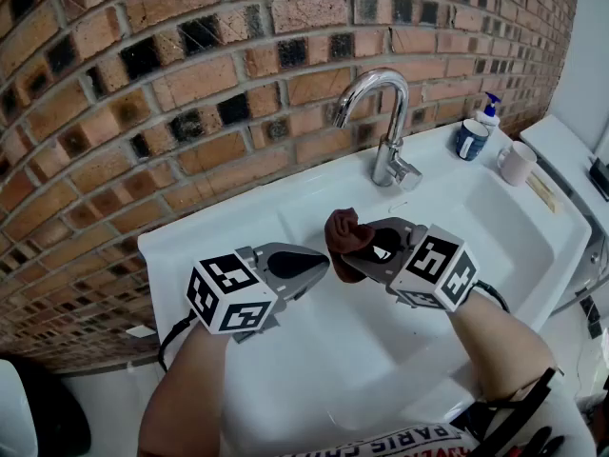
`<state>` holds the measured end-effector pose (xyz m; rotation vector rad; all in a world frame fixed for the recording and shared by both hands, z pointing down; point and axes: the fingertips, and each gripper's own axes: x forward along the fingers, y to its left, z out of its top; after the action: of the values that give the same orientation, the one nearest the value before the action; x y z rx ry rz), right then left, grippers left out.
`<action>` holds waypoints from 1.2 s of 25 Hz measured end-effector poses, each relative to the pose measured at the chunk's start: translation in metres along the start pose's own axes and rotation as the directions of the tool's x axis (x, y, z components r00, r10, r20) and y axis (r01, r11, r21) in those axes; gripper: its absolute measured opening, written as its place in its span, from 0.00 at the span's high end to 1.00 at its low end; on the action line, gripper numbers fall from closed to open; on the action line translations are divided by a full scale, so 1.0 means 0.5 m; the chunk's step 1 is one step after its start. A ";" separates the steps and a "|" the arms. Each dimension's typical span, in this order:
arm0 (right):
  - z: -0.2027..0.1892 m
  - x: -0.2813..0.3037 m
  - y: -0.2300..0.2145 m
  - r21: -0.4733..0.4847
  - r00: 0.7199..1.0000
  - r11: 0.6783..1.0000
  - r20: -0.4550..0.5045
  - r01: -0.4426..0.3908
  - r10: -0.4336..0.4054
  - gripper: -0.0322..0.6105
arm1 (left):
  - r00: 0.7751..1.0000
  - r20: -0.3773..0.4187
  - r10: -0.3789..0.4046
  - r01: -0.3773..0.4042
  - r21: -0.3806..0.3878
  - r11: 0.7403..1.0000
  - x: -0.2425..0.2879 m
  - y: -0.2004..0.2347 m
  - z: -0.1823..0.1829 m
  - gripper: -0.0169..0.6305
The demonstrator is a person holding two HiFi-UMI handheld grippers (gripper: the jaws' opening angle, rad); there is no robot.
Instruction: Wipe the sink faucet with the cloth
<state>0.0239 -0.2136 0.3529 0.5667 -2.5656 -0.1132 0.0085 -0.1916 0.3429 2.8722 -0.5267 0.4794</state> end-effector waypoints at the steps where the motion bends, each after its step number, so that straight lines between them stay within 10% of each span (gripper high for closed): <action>1: -0.001 0.001 -0.001 0.001 1.000 1.000 -0.002 0.001 -0.001 0.80 | 1.000 0.000 0.000 0.000 0.000 1.000 0.000 0.000 0.000 0.97; 15: 0.012 -0.010 -0.021 0.006 0.998 0.998 0.000 0.068 -0.068 0.80 | 1.000 -0.003 -0.002 0.002 -0.004 1.000 -0.001 -0.001 -0.003 0.97; 30: 0.224 -0.098 -0.096 -0.189 0.952 0.936 0.137 0.297 -0.274 0.80 | 1.000 -0.003 -0.003 0.003 -0.004 1.000 -0.001 -0.001 -0.003 0.97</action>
<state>0.0246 -0.2399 0.2245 0.8694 -2.5162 -0.5207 0.0076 -0.1907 0.3441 2.8680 -0.5217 0.4815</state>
